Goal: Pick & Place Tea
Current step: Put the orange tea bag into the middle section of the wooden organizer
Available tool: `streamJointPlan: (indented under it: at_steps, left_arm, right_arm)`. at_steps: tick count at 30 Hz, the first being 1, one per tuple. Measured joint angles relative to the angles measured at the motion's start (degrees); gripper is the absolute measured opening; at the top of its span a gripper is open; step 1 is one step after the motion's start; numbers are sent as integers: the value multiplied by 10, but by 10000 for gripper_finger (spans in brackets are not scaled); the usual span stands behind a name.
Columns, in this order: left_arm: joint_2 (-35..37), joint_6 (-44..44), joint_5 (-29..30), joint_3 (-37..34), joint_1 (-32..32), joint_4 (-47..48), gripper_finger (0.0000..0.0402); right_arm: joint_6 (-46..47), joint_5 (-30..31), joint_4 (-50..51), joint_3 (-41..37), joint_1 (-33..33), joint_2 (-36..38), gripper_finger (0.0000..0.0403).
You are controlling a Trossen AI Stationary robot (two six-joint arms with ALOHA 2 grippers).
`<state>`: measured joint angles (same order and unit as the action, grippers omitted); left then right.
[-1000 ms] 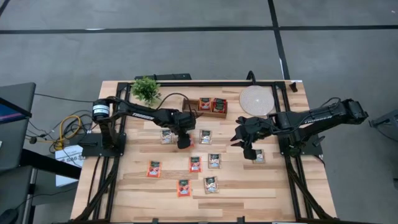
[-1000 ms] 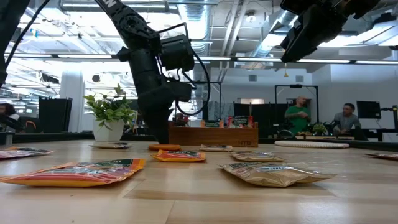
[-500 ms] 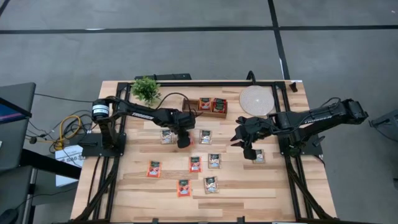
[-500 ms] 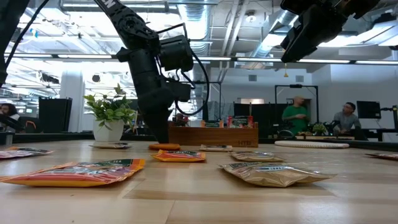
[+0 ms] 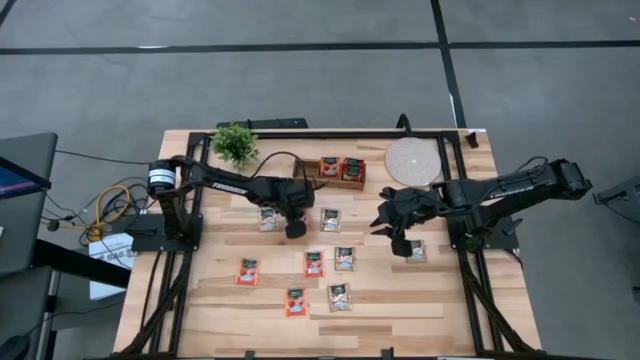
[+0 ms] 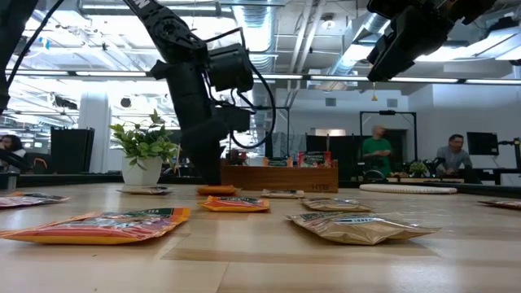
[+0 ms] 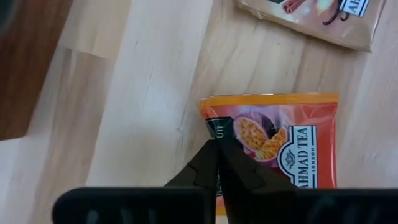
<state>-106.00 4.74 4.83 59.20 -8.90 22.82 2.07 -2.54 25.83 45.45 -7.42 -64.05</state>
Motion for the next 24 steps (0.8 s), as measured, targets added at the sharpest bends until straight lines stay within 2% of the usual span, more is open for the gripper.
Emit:
streamJointPlan:
  at_steps: [7, 14, 18, 24]
  left_arm:
    - [61, -10, 70, -3, 23, 7, 0]
    - [118, -10, 112, -1, 51, 1, 0]
    - [128, -11, 148, -1, 75, -13, 0]
    - [133, -41, 215, -1, 115, -83, 0]
  right_arm:
    - [-4, 7, -34, 0, 2, 0, 91]
    - [-8, 71, -56, 0, 4, 0, 91]
    - [-10, 85, -70, 0, 12, 0, 91]
    - [-11, 80, -125, 0, 29, -29, 91]
